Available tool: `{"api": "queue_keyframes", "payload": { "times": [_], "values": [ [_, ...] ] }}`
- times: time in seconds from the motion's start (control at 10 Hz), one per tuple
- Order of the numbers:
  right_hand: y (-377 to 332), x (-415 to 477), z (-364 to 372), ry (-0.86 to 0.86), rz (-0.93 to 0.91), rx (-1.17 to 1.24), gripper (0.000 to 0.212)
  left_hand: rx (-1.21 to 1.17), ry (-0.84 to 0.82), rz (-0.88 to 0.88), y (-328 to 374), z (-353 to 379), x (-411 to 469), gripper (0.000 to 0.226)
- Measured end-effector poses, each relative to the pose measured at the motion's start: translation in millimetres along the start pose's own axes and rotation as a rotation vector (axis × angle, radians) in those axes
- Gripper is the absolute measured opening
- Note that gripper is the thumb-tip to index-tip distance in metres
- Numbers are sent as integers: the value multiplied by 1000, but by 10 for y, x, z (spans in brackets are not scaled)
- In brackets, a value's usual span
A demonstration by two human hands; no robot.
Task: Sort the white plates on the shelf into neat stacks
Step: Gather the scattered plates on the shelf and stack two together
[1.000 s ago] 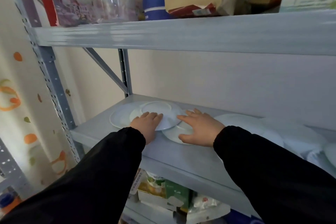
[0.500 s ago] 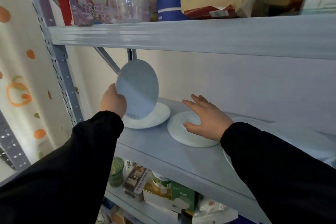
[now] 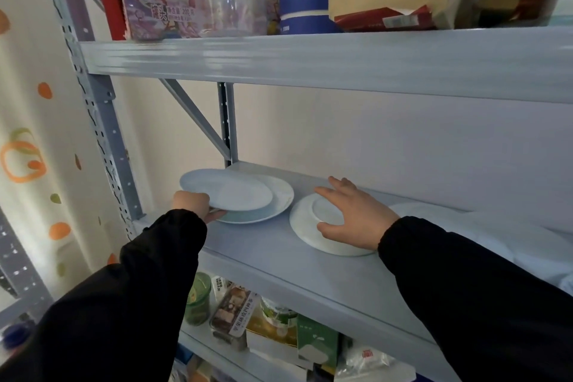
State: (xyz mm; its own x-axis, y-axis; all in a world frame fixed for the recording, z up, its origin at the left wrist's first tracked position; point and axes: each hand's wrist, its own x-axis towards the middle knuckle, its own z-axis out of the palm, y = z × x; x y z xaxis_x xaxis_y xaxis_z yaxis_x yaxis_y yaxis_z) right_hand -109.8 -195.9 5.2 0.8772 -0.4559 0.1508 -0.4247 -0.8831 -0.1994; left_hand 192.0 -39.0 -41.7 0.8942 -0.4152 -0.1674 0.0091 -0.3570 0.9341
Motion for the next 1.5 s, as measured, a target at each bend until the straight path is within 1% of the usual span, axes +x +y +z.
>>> {"api": "queue_keyframes", "payload": {
  "times": [0.1, 0.2, 0.3, 0.4, 0.5, 0.6, 0.7, 0.8, 0.9, 1.0, 1.1, 1.2, 1.3, 1.4, 1.5],
  "values": [
    [-29, 15, 6, -12, 4, -14, 80, 280, 119, 138, -7, -48, -12, 29],
    [-72, 21, 6, -23, 9, -20, 81, -248, 187, -25, 99, -116, -160, 10],
    [-112, 34, 15, -31, 14, -18, 81, -148, 164, -28, 10, -146, -153, 12],
    [-142, 39, 16, -40, 20, -21, 81, -125, 152, -28, 25, -188, -159, 24],
    [-158, 45, 22, -38, 25, -19, 82, -129, 149, -67, 38, -207, -180, 41],
    [-167, 52, 51, -42, 32, -23, 82, -86, 141, -72, 22, -215, -159, 47],
    [-177, 46, 63, -47, 34, -29, 81, -51, 155, -60, 2, -221, -153, 49],
    [-173, 41, 69, -57, 39, -42, 81, -82, 165, -61, -13, -227, -158, 53],
    [-161, 45, 89, -83, 65, -52, 84, 33, 238, -9, -8, -278, -168, 65],
    [-147, 64, 156, -179, 117, -128, 90, 316, 363, 169, -7, -309, -182, 78],
    [-147, 52, 260, -299, 189, -147, 100, 495, 415, 447, 36, -315, -251, 75],
    [-198, -1, 299, -325, 176, -173, 109, 666, 369, 729, 109, -295, -317, 68],
    [-291, -68, 260, -347, 131, -193, 114, 758, 308, 854, 195, -242, -407, 63],
    [-414, -200, 245, -308, 56, -231, 114, 817, 240, 876, 220, -190, -490, 58],
    [-526, -384, 286, -228, -26, -237, 112, 862, 199, 866, 190, -162, -529, 56]
  ]
}}
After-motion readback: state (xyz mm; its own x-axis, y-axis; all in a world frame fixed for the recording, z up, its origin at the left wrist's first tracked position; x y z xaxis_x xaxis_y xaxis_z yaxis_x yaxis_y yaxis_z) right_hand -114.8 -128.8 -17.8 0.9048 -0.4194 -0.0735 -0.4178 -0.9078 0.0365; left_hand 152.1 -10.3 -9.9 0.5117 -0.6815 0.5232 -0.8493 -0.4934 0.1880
